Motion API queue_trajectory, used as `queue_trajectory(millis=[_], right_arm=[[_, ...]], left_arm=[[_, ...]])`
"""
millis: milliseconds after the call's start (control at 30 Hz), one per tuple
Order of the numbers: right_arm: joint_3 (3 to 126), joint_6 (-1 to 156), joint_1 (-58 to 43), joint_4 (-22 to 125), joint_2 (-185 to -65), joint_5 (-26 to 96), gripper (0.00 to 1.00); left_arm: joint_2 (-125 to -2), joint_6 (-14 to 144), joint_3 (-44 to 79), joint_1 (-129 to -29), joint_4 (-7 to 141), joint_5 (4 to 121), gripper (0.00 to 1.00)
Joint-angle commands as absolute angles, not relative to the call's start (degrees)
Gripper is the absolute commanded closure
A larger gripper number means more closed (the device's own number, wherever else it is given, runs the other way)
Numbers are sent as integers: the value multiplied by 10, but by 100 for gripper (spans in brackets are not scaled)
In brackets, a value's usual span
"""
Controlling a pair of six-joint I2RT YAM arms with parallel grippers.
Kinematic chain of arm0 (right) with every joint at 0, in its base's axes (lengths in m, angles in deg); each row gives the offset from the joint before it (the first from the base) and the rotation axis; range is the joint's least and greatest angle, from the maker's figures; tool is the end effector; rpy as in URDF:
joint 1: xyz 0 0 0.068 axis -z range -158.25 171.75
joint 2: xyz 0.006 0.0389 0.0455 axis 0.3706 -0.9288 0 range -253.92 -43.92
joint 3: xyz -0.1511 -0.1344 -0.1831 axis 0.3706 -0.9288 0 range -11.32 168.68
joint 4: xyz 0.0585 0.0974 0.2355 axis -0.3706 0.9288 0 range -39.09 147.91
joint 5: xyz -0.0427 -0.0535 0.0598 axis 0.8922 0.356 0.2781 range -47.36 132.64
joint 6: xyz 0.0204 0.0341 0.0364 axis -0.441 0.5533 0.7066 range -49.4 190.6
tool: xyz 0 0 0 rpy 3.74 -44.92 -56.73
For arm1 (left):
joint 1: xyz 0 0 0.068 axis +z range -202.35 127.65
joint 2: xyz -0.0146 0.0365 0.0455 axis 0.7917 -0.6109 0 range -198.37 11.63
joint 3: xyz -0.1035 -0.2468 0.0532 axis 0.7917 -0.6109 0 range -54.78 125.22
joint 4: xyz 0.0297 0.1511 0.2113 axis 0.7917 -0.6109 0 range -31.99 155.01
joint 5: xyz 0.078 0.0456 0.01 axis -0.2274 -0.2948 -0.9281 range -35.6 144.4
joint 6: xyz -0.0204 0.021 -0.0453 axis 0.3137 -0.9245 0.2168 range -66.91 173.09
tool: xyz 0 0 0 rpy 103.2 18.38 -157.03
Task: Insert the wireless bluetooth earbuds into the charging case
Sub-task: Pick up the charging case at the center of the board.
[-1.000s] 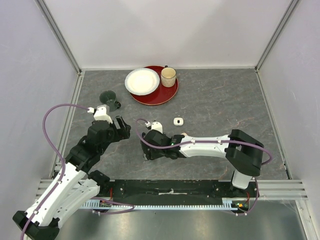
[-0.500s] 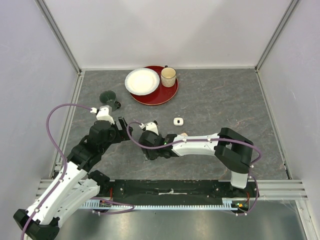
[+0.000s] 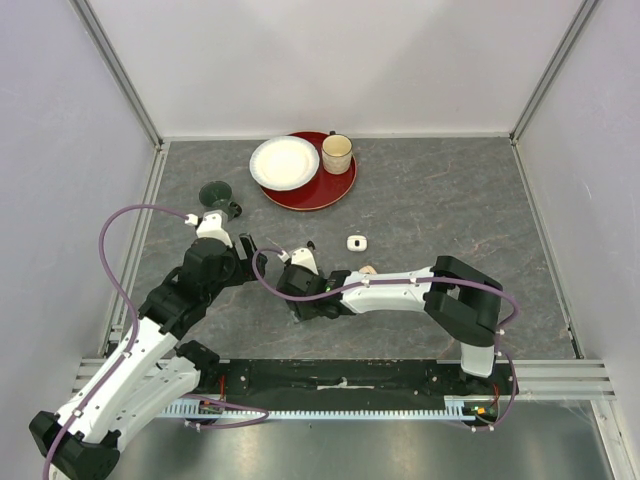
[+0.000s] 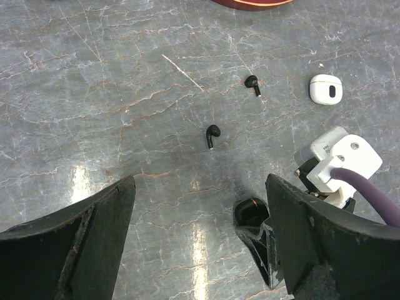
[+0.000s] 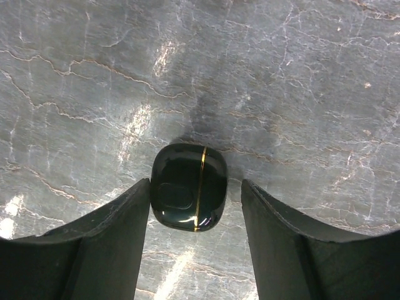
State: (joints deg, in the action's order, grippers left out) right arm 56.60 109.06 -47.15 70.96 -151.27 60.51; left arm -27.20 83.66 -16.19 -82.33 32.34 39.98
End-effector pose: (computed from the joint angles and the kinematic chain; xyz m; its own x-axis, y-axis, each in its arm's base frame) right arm 0.1473 0.3514 0.1633 -0.7602 -0.3258 -0.5621 -0.4585 0.8820 0.1088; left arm 0.1349 -0.0676 0.2790 -0.5592 -0.2460 -0.7917 0.0214 0.9503 -0.3105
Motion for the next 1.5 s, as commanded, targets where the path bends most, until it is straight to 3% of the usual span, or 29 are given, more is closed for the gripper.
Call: queue_trajectory(millis=[0,233,433,833,1000,1267,1467], right_arm=[[586,1083,-475,716,-1518,621,36],[574,1084,-475,717,-1520,615,43],[549,1083,-474,716,-1497,638,59],[448,927,-462,626,-1206,655,84],[454,800,-462,628,-1120,595,86],[408,631,-463,602,-1000,573,100],[363,576,-462,572,-931,546,100]], left_arm=[[-270,826,-156,-821,345,406,9],[-269,828,-157,-821,345,402,8],[-263,831,-156,-819,337,393,8],[-218,836,-155,-817,360,408,8],[-222,833,-143,-816,421,531,8],[-239,843,-99,-815,561,745,3],[-303,888,-75,-815,634,907,4]])
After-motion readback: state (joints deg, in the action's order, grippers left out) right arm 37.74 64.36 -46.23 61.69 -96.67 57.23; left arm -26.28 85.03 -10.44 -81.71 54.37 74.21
